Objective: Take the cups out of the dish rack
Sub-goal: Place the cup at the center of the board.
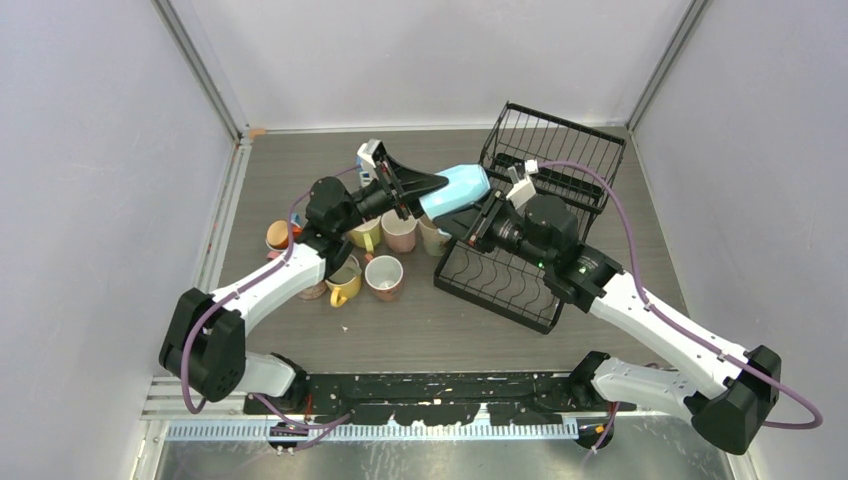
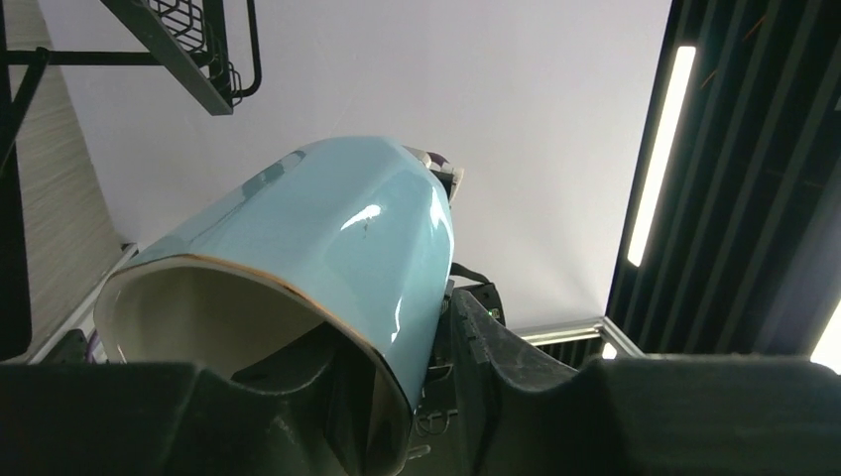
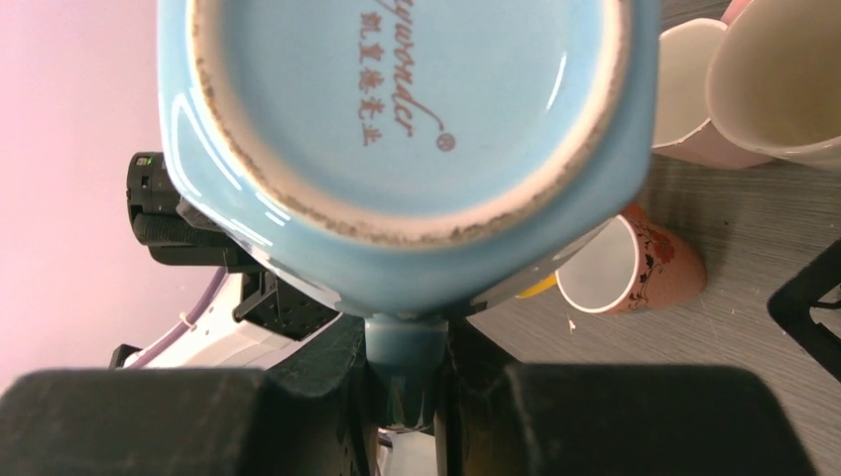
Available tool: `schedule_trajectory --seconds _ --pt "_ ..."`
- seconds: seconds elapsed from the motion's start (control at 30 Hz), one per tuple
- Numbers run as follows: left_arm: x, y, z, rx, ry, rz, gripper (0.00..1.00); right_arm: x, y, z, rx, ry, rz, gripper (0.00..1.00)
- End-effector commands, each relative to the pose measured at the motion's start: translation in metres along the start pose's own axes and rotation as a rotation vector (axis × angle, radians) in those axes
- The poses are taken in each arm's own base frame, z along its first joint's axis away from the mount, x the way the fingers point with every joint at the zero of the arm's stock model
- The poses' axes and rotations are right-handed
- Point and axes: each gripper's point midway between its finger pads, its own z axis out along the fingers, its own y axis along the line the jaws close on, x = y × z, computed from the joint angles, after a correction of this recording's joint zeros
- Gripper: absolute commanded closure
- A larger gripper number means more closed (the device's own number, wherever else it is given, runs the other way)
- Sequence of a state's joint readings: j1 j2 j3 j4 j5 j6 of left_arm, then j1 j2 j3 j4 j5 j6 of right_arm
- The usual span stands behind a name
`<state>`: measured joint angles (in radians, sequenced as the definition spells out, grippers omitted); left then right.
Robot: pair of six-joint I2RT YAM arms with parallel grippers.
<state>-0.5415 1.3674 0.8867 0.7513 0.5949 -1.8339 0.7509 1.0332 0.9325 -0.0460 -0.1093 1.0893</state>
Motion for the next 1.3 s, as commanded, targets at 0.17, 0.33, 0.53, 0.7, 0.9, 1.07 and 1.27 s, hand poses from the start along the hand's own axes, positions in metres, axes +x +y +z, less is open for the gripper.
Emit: schedule_trajectory --seconds 0.17,0.33,0.53,0.7,0.9,1.07,1.27 --pt "0.014 -0.041 -0.011 0.125 0.022 0.069 0.86 -0.004 0.031 -0.020 -0.134 -0.014 -0.064 0.99" --pt "0.017 -0.044 -0.011 0.112 0.031 0.087 1.00 -0.001 0.031 -0.016 -0.143 0.006 -0.045 0.99" --pt "0.021 -0.036 -0.013 0.038 0.036 0.155 1.00 0.000 0.026 -0.014 -0.112 0.011 -0.051 0.47" --pt "0.024 -0.024 -0.020 -0.068 0.040 0.215 1.00 -0.003 0.010 -0.021 -0.009 0.008 -0.097 0.18" --pt "0.025 -0.012 -0.030 -0.168 0.041 0.273 1.00 -0.009 -0.006 -0.035 0.128 0.010 -0.187 0.10" --pt "0.027 0.006 -0.047 -0.331 0.053 0.364 1.00 -0.013 -0.030 -0.051 0.227 -0.024 -0.217 0.05" --pt "0.036 0.022 -0.070 -0.496 0.107 0.445 1.00 -0.025 -0.046 -0.072 0.328 -0.087 -0.249 0.00"
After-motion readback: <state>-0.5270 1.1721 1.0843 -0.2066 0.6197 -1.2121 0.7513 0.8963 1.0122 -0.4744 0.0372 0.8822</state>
